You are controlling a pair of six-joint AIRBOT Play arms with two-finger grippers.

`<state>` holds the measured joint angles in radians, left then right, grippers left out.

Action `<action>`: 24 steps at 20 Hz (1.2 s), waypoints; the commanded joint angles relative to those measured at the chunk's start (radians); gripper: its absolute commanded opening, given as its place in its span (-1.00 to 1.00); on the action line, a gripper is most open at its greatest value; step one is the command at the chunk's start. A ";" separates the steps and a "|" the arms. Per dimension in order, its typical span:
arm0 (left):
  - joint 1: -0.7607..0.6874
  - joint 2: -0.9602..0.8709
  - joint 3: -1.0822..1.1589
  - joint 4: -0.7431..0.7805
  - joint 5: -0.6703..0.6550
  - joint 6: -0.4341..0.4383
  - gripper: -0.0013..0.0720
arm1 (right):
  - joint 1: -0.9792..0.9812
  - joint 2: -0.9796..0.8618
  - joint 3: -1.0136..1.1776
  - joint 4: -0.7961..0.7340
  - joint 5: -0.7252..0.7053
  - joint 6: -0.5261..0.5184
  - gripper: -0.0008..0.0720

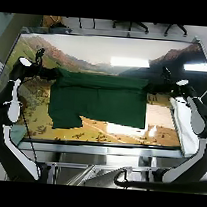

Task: Fold the shirts.

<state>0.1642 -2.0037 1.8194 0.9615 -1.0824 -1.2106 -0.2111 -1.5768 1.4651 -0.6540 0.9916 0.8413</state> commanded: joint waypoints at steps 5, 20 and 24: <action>0.106 0.192 -0.029 -0.010 -0.384 -0.145 0.83 | -0.103 0.232 -0.024 -0.063 0.233 0.160 -0.14; 0.237 0.713 -1.159 -0.022 -0.048 -0.085 0.83 | -0.183 0.452 -0.548 -0.173 0.175 0.232 0.31; 0.184 0.713 -1.131 -0.124 0.155 -0.037 0.83 | -0.184 0.452 -0.582 -0.173 0.179 0.232 0.31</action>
<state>0.3767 -1.2995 0.6994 0.9127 -1.0988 -1.2839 -0.3946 -1.1259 0.9108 -0.8272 1.1713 1.0771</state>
